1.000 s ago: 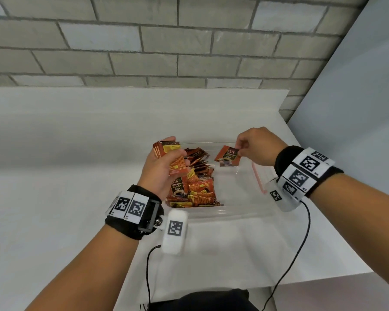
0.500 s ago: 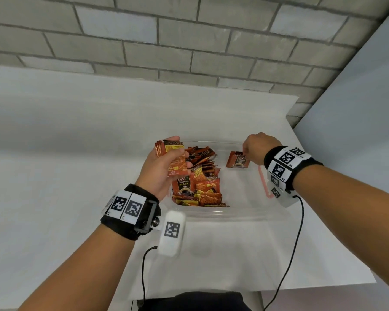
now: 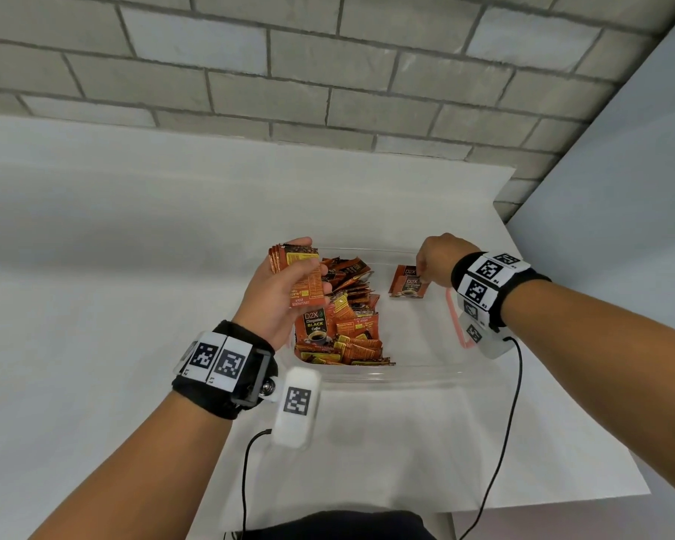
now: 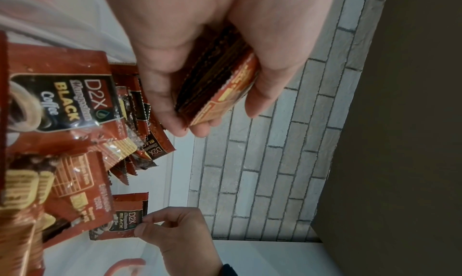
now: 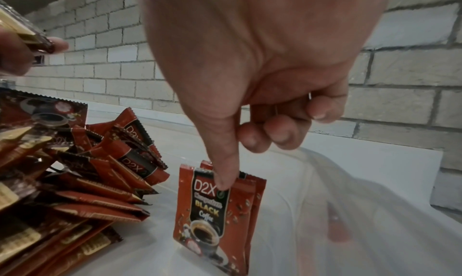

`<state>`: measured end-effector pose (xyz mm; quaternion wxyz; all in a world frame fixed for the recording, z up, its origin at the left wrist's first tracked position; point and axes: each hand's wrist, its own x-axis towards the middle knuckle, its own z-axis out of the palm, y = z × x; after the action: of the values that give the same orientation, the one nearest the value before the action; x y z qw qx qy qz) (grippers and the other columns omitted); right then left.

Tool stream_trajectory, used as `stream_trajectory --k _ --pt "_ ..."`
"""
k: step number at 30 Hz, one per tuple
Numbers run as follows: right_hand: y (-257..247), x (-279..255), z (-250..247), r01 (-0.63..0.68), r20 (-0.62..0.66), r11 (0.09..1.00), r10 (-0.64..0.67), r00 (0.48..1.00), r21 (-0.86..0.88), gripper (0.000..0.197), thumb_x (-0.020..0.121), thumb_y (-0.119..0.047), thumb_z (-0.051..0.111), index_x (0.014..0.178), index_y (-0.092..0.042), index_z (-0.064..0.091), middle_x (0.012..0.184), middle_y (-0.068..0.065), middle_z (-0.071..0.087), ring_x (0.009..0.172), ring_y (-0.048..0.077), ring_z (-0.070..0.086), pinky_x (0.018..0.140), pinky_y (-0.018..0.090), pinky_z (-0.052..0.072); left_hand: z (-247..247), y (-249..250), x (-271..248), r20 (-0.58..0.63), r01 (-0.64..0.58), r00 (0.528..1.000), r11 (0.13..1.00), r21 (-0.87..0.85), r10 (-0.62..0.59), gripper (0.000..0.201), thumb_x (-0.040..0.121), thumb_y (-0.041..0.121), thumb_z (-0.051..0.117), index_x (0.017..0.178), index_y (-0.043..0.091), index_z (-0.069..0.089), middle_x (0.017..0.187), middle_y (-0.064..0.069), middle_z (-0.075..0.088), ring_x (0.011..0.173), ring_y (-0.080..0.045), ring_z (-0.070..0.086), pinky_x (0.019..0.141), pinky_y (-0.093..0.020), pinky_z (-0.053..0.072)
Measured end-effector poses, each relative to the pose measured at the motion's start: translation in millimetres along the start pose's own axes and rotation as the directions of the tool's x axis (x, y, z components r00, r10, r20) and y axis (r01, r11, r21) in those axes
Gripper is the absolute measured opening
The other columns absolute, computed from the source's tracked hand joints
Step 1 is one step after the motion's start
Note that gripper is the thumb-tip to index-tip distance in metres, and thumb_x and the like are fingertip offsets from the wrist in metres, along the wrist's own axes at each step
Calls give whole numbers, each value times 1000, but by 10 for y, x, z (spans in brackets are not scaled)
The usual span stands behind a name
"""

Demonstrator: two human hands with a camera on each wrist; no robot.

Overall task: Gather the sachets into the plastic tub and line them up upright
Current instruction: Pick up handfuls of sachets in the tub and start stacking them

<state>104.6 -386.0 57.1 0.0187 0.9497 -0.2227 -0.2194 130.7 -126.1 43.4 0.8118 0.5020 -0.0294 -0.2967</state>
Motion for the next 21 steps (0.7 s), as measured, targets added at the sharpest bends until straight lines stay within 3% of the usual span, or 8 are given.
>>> stream_trajectory --k 3,8,13,18,21 --pt "-4 28 -12 20 10 1000 -19 1000 -15 22 85 -22 68 105 -13 70 105 8 65 94 26 62 80 35 54 5 2 7 0 2 1000 1000 -1 -2 28 90 9 59 117 19 60 89 -13 66 69 -23 66 63 -34 58" --pt "-43 66 -13 12 -24 997 -14 1000 -79 21 84 -21 69 101 -9 69 98 8 66 76 23 59 63 27 47 17 10 13 6 1 1000 1000 -7 -1 29 89 10 59 118 18 60 90 -14 65 69 -24 65 63 -35 58" --pt "-64 85 -28 -6 -101 977 -16 995 -211 21 86 -26 68 85 -10 54 69 0 43 54 15 42 49 24 32 1 1 38 6 4 1000 1000 -5 -4 32 85 12 62 116 18 60 90 -14 66 71 -24 66 65 -35 57" --pt "-65 95 -34 -24 -140 964 -14 990 -266 23 87 -24 65 83 -13 45 68 -1 37 55 14 37 66 30 35 -22 -9 52 9 0 1000 1000 -4 0 48 71 21 67 118 16 59 92 -14 67 73 -25 66 63 -35 59" --pt "-59 88 -24 -28 -143 957 -14 990 -290 22 86 -24 66 88 -15 46 69 -1 34 68 17 43 70 30 34 -15 -9 55 10 3 1000 1000 -11 -3 49 71 20 67 120 16 59 91 -14 67 72 -25 66 60 -34 58"
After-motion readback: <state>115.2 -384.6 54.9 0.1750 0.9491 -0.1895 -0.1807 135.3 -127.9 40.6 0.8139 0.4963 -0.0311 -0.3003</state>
